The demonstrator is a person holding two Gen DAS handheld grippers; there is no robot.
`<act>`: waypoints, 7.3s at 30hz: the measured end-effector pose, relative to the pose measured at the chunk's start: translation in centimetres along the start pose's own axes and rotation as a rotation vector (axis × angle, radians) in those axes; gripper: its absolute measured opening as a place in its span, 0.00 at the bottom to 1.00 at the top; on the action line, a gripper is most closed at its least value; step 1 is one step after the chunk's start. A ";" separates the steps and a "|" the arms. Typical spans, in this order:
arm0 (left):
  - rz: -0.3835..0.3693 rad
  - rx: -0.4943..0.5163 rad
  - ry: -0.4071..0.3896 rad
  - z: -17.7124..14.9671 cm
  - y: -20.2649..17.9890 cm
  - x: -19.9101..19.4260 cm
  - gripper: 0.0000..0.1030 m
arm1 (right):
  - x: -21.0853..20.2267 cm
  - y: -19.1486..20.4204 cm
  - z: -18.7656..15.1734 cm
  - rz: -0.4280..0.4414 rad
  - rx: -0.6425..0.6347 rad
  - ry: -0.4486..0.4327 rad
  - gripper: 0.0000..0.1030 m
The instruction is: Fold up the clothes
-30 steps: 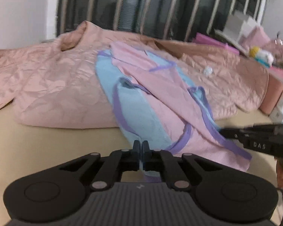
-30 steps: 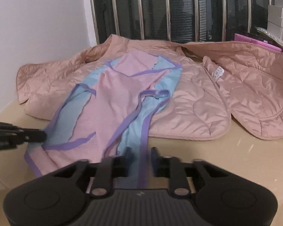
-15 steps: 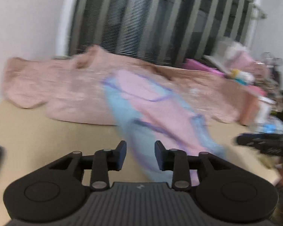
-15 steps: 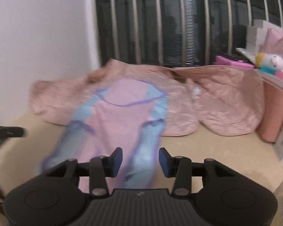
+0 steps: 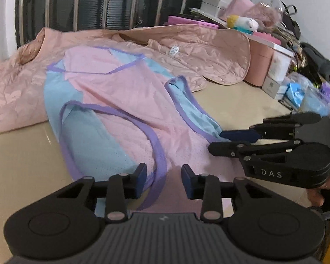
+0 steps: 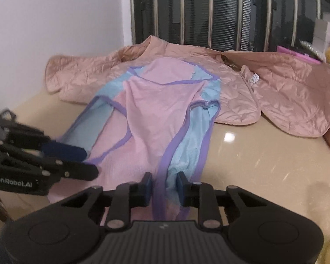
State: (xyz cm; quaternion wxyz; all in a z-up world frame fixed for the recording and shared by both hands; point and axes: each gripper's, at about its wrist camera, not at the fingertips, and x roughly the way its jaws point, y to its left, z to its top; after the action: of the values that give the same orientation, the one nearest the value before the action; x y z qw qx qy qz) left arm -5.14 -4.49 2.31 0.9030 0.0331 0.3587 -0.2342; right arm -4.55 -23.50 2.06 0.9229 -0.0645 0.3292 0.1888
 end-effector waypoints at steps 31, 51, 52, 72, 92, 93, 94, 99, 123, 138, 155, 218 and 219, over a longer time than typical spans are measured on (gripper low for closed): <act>0.166 -0.228 -0.216 5.7 6.0 -1.2 0.13 | 6.3 -2.3 11.0 0.039 0.052 -0.098 0.11; 0.275 0.042 -0.154 -3.5 0.3 -5.7 0.01 | -1.6 -2.4 -1.2 -0.025 0.119 -0.055 0.02; 0.256 0.038 -0.157 -4.0 0.3 -6.6 0.01 | -2.6 -2.3 -1.9 -0.020 0.135 -0.060 0.02; 0.082 0.370 -0.065 -4.3 3.2 -5.4 0.35 | -2.3 -2.6 0.7 0.065 0.102 -0.061 0.24; 0.138 -0.078 -0.172 -4.8 8.2 -7.7 0.06 | -1.0 -1.0 -1.3 0.012 0.113 -0.028 0.11; 0.142 -0.093 -0.172 -4.8 8.2 -7.8 0.07 | -1.0 -0.8 -1.2 0.022 0.108 -0.023 0.11; 0.153 -0.076 -0.174 -4.7 7.9 -8.1 0.08 | -1.2 -0.7 -1.2 0.030 0.101 -0.020 0.11; 0.150 -0.040 -0.181 -2.3 7.8 -8.6 0.47 | -2.4 -1.6 0.0 0.013 0.106 -0.071 0.12; 0.292 -0.352 -0.149 0.9 13.5 -3.5 0.02 | 5.9 -6.1 5.1 -0.103 0.146 0.027 0.01; 0.273 -0.214 -0.049 0.3 10.5 -1.3 0.06 | 4.1 -2.9 3.1 -0.052 0.075 0.037 0.04; 0.270 -0.246 -0.027 13.2 16.5 3.9 0.68 | 6.8 -8.7 14.3 -0.031 0.182 -0.034 0.36; 0.471 -0.247 0.044 13.1 19.9 10.2 0.10 | -3.1 9.4 -2.5 0.240 -0.137 0.027 0.14; 0.463 -0.270 0.039 12.8 20.2 9.6 0.06 | -3.2 9.2 -2.5 0.231 -0.140 0.030 0.06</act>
State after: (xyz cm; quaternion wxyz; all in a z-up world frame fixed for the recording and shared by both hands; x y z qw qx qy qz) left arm 18.05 6.69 3.26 0.9216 -0.0018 0.3870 0.0293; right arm -11.87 -16.59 2.15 0.8831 -0.0934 0.3344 0.3155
